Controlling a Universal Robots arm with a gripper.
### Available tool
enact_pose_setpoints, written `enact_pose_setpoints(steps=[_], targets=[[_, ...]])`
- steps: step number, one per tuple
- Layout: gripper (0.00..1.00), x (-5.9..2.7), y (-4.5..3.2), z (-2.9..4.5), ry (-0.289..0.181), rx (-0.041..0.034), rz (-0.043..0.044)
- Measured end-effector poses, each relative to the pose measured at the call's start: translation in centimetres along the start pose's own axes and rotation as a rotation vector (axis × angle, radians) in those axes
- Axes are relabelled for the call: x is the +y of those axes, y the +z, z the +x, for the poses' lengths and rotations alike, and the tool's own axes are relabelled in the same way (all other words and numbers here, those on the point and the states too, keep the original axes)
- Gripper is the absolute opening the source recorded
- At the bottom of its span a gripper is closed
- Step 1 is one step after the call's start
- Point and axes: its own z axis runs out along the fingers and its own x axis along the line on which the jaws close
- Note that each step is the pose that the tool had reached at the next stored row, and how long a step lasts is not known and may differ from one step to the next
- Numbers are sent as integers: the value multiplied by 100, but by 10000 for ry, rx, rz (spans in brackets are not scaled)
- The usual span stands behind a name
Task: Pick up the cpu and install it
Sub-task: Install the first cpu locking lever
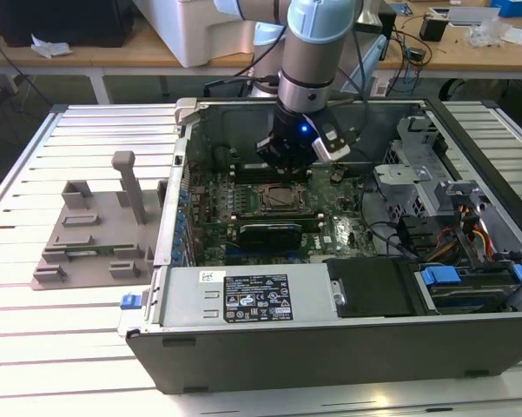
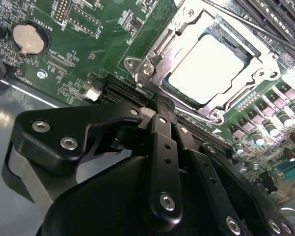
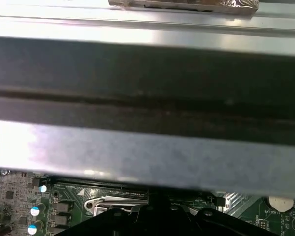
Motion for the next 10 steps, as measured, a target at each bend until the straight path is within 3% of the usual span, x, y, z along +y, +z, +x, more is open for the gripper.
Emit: enact_pose_setpoints(steps=[10], targets=[[11, -17, 24, -7, 1, 0, 33]])
